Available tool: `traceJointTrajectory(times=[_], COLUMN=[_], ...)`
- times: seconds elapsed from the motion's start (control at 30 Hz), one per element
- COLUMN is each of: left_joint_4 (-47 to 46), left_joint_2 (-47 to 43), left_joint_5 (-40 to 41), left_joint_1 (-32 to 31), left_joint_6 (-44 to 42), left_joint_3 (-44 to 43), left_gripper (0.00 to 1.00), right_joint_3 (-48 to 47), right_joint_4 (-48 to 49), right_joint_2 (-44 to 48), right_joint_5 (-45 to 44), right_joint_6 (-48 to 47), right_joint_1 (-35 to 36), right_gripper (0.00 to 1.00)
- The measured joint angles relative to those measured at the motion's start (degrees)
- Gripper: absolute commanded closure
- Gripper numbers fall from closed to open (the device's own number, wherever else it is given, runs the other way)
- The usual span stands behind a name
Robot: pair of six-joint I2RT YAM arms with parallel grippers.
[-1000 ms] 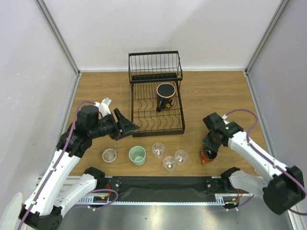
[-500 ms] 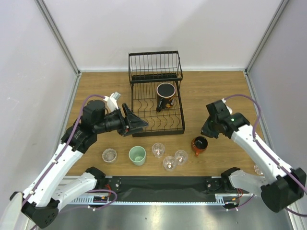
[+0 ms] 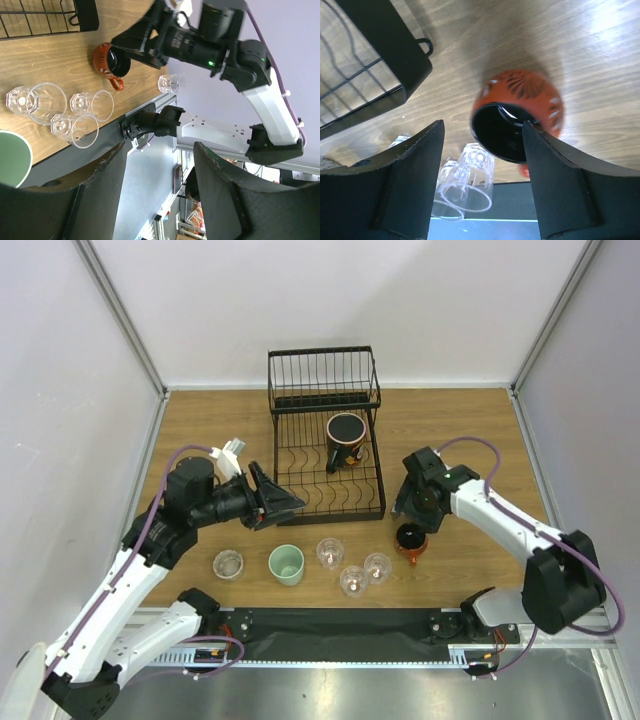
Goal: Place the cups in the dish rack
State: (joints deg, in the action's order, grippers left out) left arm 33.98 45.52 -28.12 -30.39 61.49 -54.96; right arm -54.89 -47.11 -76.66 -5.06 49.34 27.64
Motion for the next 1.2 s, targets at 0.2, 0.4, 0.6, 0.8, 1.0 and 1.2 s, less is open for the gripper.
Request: traceJointTrajectory(times=[0.2, 0.4, 0.6, 0.8, 1.0, 1.2], left_joint_4=[0.4, 1.0, 1.3, 1.2, 0.5, -4.7], left_joint_2=[-1.4, -1.5, -1.0, 1.2, 4.4, 8.5], left_joint_5=[0.4, 0.5, 0.4, 1.0, 5.9, 12.7], left_joint_1=[0.0, 0.0, -0.2, -3.4, -11.8, -22.1], left_joint_6=[0.2, 0.2, 0.1, 0.0, -0.4, -2.2], left_joint_3=[0.6, 0.6, 0.6, -0.5, -3.9, -7.9], left_gripper=[0.38, 0.38, 0.38, 0.38, 0.33, 0.23], right_joint_3=[1.6, 2.0, 3.6, 6.0, 7.4, -0.3], right_joint_4=[3.1, 4.8, 5.4, 7.1, 4.6, 3.7], right_joint_2=[-4.5, -7.4, -8.1, -5.9, 5.8, 15.3], right_joint_5=[0.0, -0.7, -1.8, -1.9, 1.3, 16.2], right_joint_6=[0.4, 2.0, 3.3, 3.4, 0.5, -2.6], right_joint_1=[1.0, 1.6, 1.9, 1.3, -1.4, -7.2], right_gripper=[0.35, 0.46, 0.69, 1.00, 1.00, 1.00])
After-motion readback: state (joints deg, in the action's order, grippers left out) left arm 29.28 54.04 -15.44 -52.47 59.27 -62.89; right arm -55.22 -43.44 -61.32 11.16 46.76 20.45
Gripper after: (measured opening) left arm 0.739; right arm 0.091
